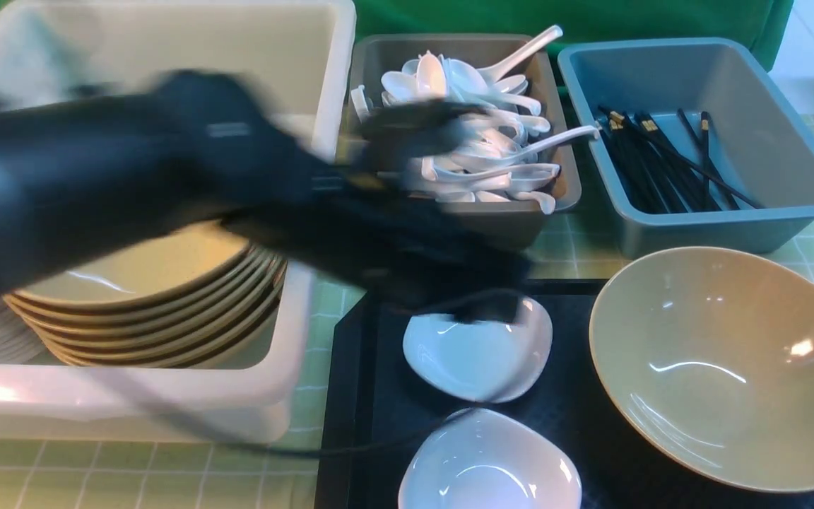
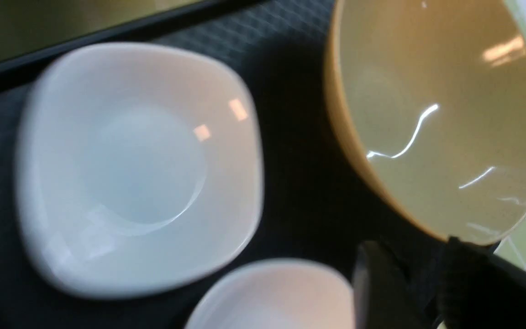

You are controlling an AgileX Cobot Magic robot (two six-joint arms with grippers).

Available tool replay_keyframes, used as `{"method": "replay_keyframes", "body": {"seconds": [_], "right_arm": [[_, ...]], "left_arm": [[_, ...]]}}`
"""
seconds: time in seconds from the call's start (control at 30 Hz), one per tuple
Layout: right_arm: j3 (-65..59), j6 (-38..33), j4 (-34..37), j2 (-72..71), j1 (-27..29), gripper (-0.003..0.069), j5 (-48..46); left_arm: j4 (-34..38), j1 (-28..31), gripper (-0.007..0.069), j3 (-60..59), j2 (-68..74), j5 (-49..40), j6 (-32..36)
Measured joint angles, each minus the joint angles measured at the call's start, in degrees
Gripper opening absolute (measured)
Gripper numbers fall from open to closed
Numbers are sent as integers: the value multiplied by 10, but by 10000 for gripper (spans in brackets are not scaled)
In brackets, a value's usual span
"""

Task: On green table put chopsticks spoon bowls plates into blue grey white boxes.
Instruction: 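Grasp the large bowl on the tray by its rim, then place the tan bowl onto the bowl stack in the left bin with the left gripper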

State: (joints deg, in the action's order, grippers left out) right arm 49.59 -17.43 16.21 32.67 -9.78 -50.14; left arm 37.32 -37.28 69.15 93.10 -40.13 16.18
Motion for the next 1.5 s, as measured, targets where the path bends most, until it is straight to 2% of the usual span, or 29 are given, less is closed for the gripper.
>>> {"method": "replay_keyframes", "body": {"seconds": [0.07,0.17,0.37,0.47,0.53,0.57,0.6,0.67,0.73,0.87,1.03,1.17,1.23,1.27,1.4,1.5], "right_arm": [[-1,4,-1,0,0,22,-1],[0,4,-2,0,0,22,-1],[0,4,-3,0,0,25,-6],[0,3,-3,0,0,26,-9],[0,3,-4,0,0,27,-9],[0,3,-4,0,0,27,-9],[0,3,-4,0,0,29,-10],[0,3,-4,0,0,31,-10],[0,-2,-3,0,-4,35,-10],[2,-48,5,4,-31,38,-11],[59,-95,29,68,-63,43,-12],[95,-169,105,117,-68,46,11],[107,-249,188,155,-68,47,33],[108,-249,188,158,-68,47,33],[110,-336,294,217,-68,47,52],[110,-356,322,253,-68,47,56]], "left_arm": [[-11,-24,314,75,78,-21,0],[-15,-29,398,148,157,-43,-12],[-14,-22,428,278,287,-88,-30],[-13,-22,390,305,317,-98,-30],[-12,-20,265,321,337,-106,-30],[-11,-19,253,321,338,-107,-31],[-4,-17,167,322,340,-110,-32],[11,-10,58,325,340,-118,-33],[28,0,20,328,338,-128,-32],[49,25,16,327,325,-165,-4],[74,93,16,327,243,-221,10],[72,157,16,327,156,-255,10],[51,216,16,323,86,-286,9],[50,226,16,322,81,-288,8],[19,371,16,271,-33,-309,-8],[8,488,16,183,-104,-307,-19]]}}
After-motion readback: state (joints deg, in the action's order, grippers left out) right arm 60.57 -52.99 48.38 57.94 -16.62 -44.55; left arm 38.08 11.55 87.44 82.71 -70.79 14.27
